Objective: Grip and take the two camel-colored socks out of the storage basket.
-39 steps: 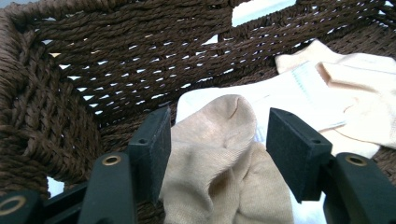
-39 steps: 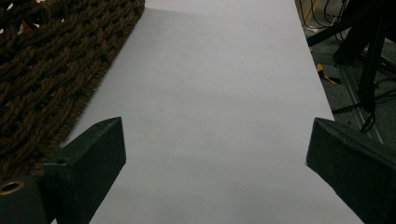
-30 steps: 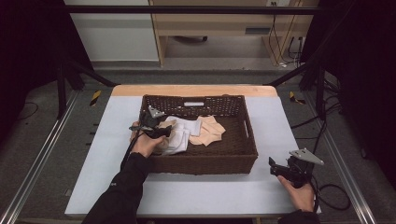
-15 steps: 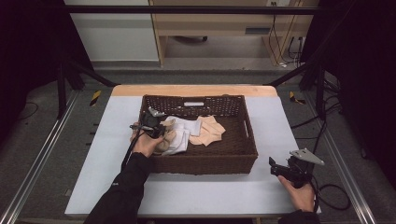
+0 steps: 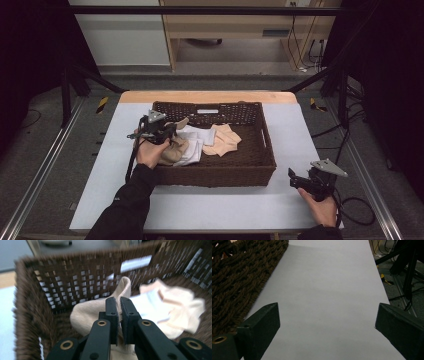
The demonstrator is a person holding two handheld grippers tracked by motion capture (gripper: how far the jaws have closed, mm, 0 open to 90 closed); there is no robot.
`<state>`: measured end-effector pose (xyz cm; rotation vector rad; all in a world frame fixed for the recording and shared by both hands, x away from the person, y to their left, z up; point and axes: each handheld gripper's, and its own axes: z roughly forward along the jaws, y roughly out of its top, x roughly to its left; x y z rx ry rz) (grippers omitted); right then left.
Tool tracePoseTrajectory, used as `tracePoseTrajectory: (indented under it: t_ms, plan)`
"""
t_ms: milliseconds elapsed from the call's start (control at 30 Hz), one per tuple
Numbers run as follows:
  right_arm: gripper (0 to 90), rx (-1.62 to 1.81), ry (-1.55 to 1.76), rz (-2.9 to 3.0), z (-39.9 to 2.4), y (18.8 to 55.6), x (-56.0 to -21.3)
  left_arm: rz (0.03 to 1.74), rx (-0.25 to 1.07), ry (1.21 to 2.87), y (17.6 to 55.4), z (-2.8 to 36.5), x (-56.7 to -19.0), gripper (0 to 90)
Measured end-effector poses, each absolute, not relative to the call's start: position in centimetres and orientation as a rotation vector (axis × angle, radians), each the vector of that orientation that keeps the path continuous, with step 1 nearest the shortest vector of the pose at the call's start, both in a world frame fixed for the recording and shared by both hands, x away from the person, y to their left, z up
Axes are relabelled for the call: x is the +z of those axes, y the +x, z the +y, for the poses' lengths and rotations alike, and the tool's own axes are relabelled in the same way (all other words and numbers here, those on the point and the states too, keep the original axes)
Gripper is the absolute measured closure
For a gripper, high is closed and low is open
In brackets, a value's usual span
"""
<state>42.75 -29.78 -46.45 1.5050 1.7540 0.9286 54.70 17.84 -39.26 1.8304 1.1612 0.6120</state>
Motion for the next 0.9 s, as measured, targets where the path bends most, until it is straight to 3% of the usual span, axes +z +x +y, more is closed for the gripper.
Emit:
tracePoseTrajectory:
  t_ms: [300,900]
  plan:
    - [6.0,0.928,1.507,1.750,-29.8,42.7,-46.4,1.061,0.637,1.697,53.3,17.9,-36.4,84.6]
    - [6.0,0.933,1.504,1.745,-29.9,42.7,-46.4,0.937,0.626,1.585,50.1,18.5,-31.5,84.6]
